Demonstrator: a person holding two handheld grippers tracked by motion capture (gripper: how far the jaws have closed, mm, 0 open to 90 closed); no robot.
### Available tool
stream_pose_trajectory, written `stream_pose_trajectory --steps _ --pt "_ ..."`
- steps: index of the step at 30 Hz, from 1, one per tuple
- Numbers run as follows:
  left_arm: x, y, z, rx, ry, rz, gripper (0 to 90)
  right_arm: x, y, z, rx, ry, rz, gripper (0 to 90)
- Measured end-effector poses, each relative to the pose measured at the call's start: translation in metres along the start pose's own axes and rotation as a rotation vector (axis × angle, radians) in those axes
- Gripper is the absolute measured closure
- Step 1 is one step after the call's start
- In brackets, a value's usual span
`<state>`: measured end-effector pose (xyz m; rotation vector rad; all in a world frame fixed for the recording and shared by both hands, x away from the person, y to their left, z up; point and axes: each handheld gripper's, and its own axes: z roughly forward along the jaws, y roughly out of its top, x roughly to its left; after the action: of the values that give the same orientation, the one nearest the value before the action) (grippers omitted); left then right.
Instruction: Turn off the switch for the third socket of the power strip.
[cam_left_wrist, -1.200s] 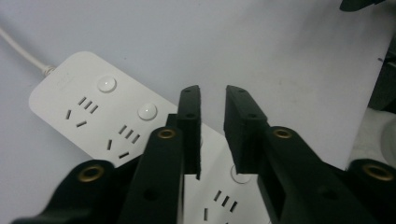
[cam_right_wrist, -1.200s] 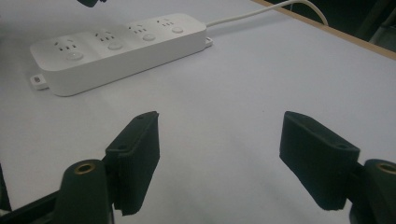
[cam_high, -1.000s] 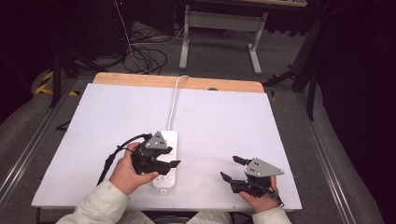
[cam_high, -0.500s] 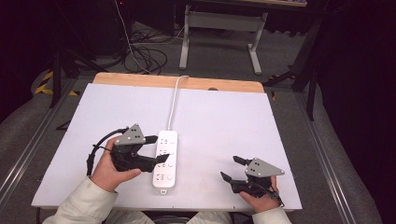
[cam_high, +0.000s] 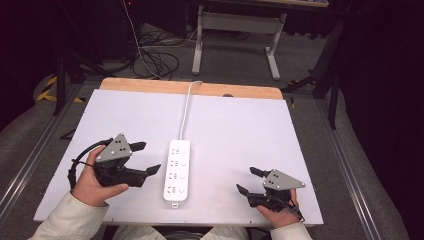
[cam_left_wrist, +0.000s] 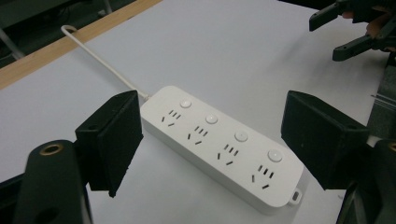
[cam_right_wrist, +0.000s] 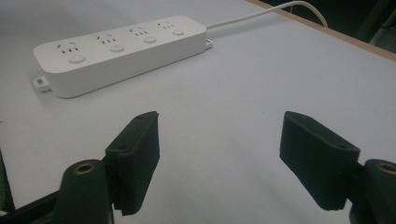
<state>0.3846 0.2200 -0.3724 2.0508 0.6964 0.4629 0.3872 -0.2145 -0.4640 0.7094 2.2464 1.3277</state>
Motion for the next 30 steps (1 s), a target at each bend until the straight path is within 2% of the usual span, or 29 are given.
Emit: stream_pose_trajectory --steps 5,10,13,22,25,28,30 --pt "0.006 -0.012 -0.008 -0.007 0.027 -0.010 20.0 0.000 0.000 0.000 -0.001 0.002 -0.005 29.2" --pt "0.014 -0.028 -0.012 -0.032 0.020 -0.071 20.4 0.000 0.000 0.000 0.002 0.003 -0.002 29.0" --pt "0.017 -0.039 -0.015 -0.055 0.029 -0.087 20.4 0.000 0.000 0.000 0.000 0.003 0.000 28.9" --pt "0.021 -0.065 -0.019 -0.070 0.062 -0.066 17.5 0.000 0.000 0.000 0.000 0.003 0.001 28.8" --pt "0.023 -0.072 -0.019 -0.065 0.072 -0.091 17.2 0.000 0.000 0.000 -0.001 0.003 -0.004 28.8" --pt "0.024 -0.078 -0.018 -0.052 0.093 -0.090 16.7 0.000 0.000 0.000 -0.001 0.004 -0.007 28.8" --pt "0.024 -0.082 -0.017 -0.049 0.091 -0.089 16.7 0.000 0.000 0.001 -0.001 0.003 -0.006 28.8"
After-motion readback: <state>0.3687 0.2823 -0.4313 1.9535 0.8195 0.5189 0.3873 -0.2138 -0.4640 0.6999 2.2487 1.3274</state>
